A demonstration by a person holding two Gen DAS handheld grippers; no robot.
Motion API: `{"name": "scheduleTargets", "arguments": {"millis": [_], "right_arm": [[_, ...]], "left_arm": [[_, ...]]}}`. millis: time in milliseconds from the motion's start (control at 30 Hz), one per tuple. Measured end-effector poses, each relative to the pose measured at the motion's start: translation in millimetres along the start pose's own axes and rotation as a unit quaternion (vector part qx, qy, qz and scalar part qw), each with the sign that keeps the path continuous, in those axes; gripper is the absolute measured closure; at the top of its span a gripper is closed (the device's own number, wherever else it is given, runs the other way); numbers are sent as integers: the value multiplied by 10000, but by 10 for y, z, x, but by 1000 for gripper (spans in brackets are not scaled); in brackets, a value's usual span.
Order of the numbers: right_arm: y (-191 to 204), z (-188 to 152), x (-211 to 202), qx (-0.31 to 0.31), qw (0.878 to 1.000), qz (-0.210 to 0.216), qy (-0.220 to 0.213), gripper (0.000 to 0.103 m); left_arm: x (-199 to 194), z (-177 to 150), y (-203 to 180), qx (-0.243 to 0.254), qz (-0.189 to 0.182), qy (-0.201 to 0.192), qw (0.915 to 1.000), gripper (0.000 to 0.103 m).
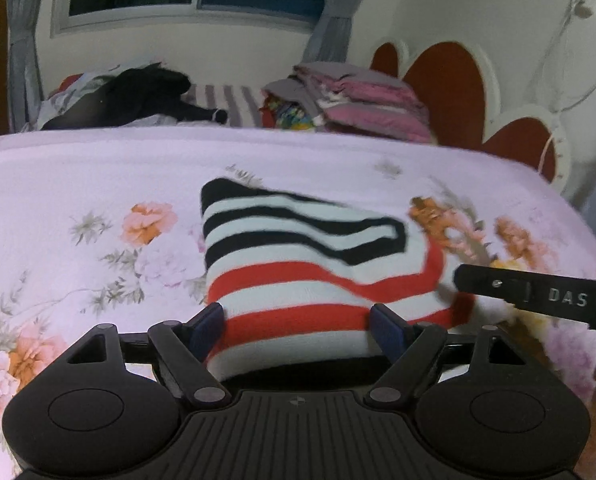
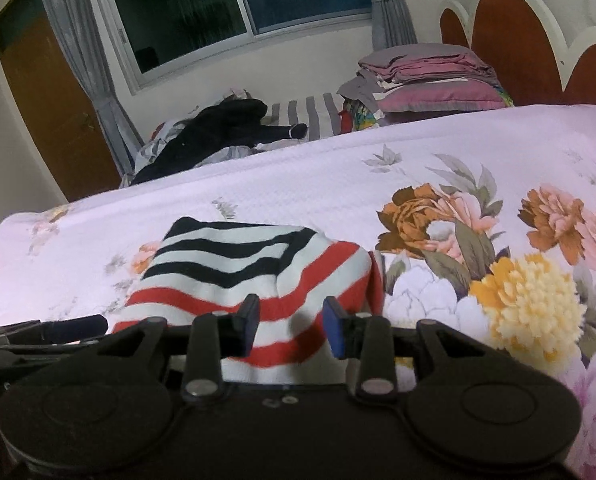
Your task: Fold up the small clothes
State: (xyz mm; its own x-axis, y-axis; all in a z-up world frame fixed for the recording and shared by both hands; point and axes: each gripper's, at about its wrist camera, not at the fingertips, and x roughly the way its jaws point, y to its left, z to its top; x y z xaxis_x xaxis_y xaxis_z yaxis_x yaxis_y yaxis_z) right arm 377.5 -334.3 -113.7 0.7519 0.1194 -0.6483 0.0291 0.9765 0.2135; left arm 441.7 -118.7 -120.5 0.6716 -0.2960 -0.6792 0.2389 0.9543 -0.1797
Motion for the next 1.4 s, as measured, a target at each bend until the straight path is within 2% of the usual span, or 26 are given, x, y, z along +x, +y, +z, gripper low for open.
{"name": "scheduleTargets", "arguments": {"millis": [133, 200, 300, 500, 667, 833, 933, 1033, 1133, 1233, 1333, 1400], "right_arm": [[-48, -125, 182, -222, 9990, -307, 238, 70], [-110, -201, 267, -317, 9976, -494, 363, 65], [-240, -203, 267, 34, 9986, -363, 375, 61], [-160, 0, 185, -108, 9997, -224, 23, 63], [-138, 208, 333, -133, 9996, -243, -93, 62], [-101, 276, 530, -213, 9996, -173, -21, 66], [-97, 236, 661, -375, 9988, -300, 115, 69], [-144, 167, 745, -513, 9974, -473, 162, 69], [-167, 119, 837, -791, 9930, -841, 252, 65], [-253, 99, 839, -482, 9958, -736, 235, 65], [-191, 69, 843, -734, 9936, -838, 187, 65], [-211, 89, 837, -682, 9942, -803, 221, 65]], "left_arm": [[141, -90, 74, -67, 52, 161, 9998, 24], [164, -122, 86, -59, 9, 149, 9999, 24], [168, -110, 82, -46, 11, 181, 9998, 24], [106, 65, 54, -61, 22, 9, 10000, 24], [206, 290, 69, -113, -8, -99, 9999, 24], [437, 395, 96, -86, 175, -74, 9998, 24], [597, 350, 119, -17, 349, 58, 9994, 24], [686, 277, 154, -80, 320, 182, 9993, 24], [723, 257, 163, -98, 286, 213, 9993, 23], [735, 232, 188, -161, 298, 209, 9992, 19], [738, 229, 198, -189, 289, 212, 9992, 18], [732, 227, 195, -127, 317, 192, 9992, 18]]}}
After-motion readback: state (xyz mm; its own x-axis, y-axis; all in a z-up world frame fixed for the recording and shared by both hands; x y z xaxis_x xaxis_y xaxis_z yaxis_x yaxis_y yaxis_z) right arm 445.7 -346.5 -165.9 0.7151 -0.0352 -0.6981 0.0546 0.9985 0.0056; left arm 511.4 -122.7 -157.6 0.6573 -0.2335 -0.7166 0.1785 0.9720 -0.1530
